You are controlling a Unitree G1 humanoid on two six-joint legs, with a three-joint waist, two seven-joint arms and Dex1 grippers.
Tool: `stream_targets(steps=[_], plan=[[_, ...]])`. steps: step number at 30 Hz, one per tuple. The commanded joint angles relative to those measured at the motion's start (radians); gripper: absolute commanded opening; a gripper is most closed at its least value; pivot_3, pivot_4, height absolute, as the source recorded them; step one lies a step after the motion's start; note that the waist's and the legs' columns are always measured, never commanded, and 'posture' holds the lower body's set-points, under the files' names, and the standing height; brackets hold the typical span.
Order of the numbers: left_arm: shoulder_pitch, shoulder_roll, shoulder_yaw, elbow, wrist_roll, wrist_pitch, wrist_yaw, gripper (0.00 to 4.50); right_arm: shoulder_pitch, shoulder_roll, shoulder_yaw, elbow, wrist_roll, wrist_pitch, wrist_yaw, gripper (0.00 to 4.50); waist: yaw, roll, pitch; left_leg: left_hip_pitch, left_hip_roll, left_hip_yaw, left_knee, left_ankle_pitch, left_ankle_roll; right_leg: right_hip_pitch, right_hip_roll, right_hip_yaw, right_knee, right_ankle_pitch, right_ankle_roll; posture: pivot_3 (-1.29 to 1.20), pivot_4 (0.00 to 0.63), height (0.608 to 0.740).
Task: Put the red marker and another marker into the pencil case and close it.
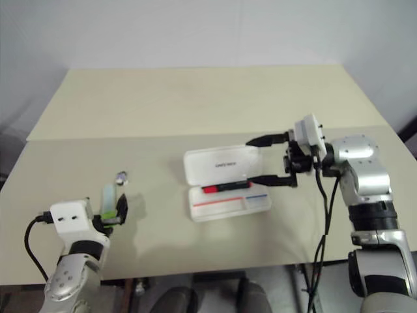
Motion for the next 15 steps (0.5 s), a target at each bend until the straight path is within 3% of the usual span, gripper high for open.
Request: stream_targets(steps=[1,15], plan=[[-0.002,0.005,0.012,-0.009,0.014,0.003,-0.001,4.48,-0.029,-0.008,0.022,0.008,0.039,-0.008,0.085,4.50,-0.002,0.000,0.000,0.000,0.000,0.000,0.000,0.000,0.000,0.000,0.000,0.000,0.000,0.000,0.000,0.00,0.150,0.740],[-0.051,-0.032,0.015,0.131,-0.003,0.068,0.003,4.48,-0.026,-0.073,0.117,-0.076,0.162,0.008,0.085,4.50,-0.004,0.002,0.001,0.000,0.000,0.002,0.001,-0.003,0.001,0.000,0.000,-0.003,0.000,0.000,0.000,0.00,0.150,0.740]])
